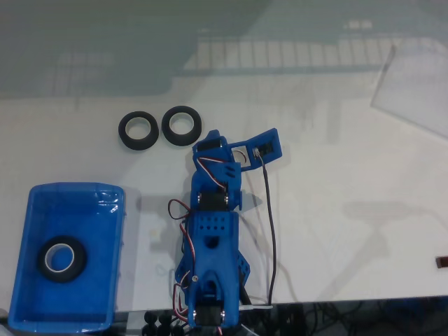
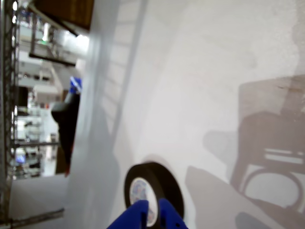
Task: Grasp all tape and put them in the bin.
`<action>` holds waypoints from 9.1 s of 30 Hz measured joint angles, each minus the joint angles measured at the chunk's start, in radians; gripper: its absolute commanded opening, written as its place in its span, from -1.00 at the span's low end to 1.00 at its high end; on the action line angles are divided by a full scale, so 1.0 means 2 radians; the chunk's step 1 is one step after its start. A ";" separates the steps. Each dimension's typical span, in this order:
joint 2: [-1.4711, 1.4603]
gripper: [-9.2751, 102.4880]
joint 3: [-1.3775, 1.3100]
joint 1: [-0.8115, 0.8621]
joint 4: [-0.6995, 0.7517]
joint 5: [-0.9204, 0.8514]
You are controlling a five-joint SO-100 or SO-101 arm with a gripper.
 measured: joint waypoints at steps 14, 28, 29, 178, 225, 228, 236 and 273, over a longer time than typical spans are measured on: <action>0.000 -0.83 0.000 0.000 0.003 -0.003; 0.000 -0.52 0.000 0.000 0.003 -0.007; 0.000 -0.45 0.000 0.000 0.003 -0.008; -0.495 -0.37 -0.492 -0.733 0.252 0.144; -0.884 -0.43 -0.671 -0.261 0.215 0.048; -0.914 -0.43 -0.685 -0.261 0.207 0.048; -0.994 -0.43 -0.730 -0.265 0.202 0.048; -0.676 -0.83 -0.709 -0.407 0.260 0.077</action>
